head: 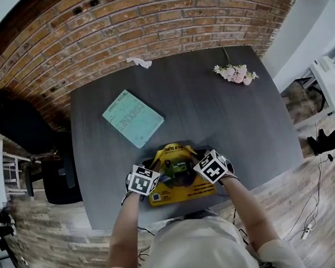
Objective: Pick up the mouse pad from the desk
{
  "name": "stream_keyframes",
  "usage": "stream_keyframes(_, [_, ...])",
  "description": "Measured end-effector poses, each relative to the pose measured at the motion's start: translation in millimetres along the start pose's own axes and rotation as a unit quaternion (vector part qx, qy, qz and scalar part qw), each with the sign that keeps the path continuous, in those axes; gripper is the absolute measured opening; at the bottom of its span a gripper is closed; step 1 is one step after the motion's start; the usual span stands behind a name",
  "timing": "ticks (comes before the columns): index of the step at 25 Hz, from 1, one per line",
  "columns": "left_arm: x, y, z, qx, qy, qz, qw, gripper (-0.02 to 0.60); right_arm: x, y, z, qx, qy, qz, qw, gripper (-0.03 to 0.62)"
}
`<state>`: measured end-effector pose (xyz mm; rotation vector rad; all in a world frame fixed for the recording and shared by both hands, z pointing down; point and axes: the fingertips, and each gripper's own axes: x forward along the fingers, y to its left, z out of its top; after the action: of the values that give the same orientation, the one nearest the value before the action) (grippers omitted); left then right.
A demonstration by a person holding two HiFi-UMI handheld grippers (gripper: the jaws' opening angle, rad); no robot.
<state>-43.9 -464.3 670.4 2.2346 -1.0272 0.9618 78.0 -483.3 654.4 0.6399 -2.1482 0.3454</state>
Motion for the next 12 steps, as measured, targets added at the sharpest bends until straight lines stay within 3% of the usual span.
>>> stream_keyframes(12, [-88,-57,6,0.017,-0.102,-0.003,0.9946,0.028,-85,68,27,0.031,-0.107,-0.072,0.991,0.023])
